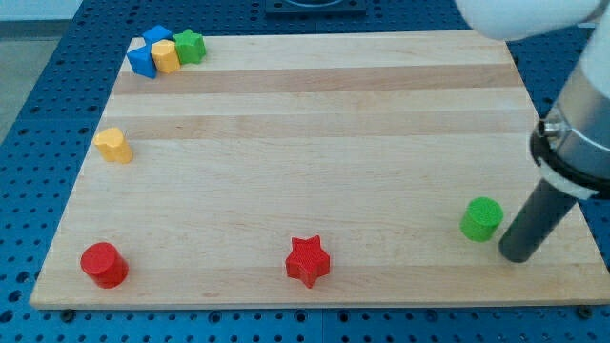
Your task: Push green circle towards the centre of the board
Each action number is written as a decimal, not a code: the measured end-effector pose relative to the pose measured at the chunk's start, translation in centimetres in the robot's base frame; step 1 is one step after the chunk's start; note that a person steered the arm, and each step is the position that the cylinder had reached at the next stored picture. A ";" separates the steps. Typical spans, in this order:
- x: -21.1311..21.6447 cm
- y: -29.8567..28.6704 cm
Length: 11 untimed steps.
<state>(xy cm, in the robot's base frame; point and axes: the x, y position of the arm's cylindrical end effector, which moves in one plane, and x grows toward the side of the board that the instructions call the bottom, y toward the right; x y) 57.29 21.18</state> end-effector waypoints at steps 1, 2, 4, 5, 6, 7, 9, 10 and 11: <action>-1.1 -2.5; -2.6 -4.4; -6.8 -4.6; -7.9 -9.0; -8.3 -11.4; -8.9 -11.7; -12.3 -11.6; -15.3 -11.8; -18.6 -13.4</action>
